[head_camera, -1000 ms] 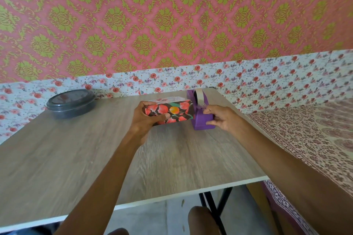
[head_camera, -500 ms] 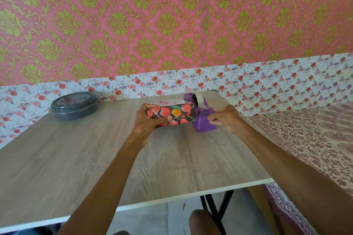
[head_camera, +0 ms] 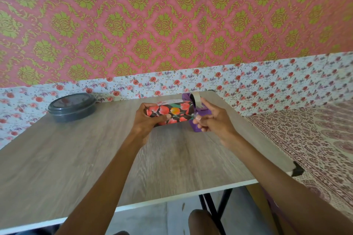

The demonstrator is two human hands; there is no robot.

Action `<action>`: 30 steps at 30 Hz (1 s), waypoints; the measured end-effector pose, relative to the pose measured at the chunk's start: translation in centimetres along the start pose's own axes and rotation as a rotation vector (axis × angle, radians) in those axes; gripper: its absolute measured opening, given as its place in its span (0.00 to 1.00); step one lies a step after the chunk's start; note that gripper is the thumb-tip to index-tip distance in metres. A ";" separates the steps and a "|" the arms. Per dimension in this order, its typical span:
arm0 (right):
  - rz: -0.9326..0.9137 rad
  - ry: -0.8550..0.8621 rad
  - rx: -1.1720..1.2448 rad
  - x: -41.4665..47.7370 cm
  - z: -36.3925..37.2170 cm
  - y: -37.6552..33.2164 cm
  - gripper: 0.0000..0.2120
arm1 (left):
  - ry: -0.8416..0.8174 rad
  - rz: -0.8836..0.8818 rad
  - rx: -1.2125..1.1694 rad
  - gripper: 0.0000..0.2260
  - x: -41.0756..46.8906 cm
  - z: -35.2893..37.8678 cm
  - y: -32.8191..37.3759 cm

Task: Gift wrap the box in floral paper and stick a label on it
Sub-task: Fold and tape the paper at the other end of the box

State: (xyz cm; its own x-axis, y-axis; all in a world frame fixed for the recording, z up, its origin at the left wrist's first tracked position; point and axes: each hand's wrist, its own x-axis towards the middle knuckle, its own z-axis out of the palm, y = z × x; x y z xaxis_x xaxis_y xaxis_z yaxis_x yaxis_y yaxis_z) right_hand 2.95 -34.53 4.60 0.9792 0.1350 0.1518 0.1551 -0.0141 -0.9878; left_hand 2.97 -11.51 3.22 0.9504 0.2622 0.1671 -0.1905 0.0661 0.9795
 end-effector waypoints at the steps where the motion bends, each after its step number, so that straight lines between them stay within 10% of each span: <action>1: 0.006 -0.028 0.010 -0.3 0.6 -0.1 0.38 | 0.002 0.001 0.000 0.30 0.0 0.0 0.1; 13: 0.043 0.185 0.214 -0.9 7.9 0.9 0.54 | -0.051 0.020 0.013 0.30 -0.2 -0.2 0.2; 30: 0.090 0.362 -0.054 1.3 8.1 2.4 0.44 | -0.073 -0.021 -0.096 0.24 0.0 -0.5 0.3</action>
State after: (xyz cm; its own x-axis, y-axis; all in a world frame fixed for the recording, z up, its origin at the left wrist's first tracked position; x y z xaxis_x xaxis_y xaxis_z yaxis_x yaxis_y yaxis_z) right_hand 3.52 -26.34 2.19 0.9707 -0.2278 0.0765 0.0636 -0.0636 -0.9959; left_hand 2.82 -11.03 3.47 0.9692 0.1888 0.1579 -0.1896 0.1632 0.9682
